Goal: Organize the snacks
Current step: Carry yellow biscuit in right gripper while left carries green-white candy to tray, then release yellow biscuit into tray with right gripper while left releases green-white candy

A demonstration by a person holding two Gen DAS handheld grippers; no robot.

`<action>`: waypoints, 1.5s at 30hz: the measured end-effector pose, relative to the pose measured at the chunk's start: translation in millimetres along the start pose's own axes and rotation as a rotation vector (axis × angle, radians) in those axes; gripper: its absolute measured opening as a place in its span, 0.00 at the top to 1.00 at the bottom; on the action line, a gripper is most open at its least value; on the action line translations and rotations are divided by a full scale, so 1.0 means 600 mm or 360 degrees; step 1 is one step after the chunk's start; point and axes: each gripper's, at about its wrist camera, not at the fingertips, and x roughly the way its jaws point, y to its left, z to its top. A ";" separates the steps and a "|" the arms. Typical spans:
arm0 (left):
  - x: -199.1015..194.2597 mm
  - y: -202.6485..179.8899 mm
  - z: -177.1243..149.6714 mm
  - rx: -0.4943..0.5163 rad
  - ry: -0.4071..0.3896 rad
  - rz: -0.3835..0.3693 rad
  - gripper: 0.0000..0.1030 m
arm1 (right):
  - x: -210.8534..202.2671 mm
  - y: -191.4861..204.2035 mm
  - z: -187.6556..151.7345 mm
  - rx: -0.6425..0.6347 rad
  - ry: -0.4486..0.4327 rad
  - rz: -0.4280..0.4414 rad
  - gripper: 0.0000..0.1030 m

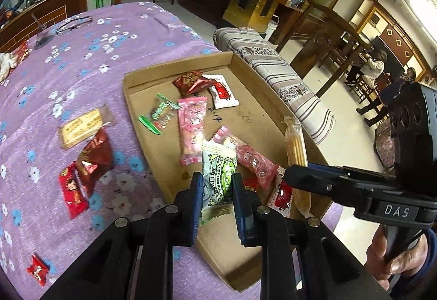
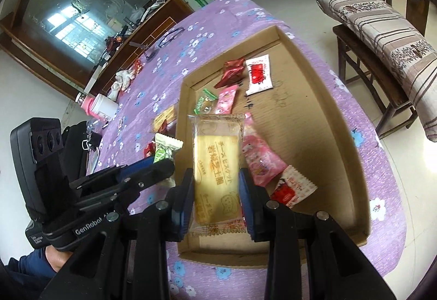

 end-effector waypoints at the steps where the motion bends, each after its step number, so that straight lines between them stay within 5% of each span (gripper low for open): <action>1: 0.004 -0.002 0.000 0.0001 0.0006 -0.0003 0.80 | 0.001 -0.003 0.002 0.0005 0.0003 -0.0005 0.70; 45: 0.079 -0.037 -0.031 0.0167 0.0173 -0.0075 0.80 | 0.067 -0.071 0.034 0.0084 0.0119 -0.0265 0.69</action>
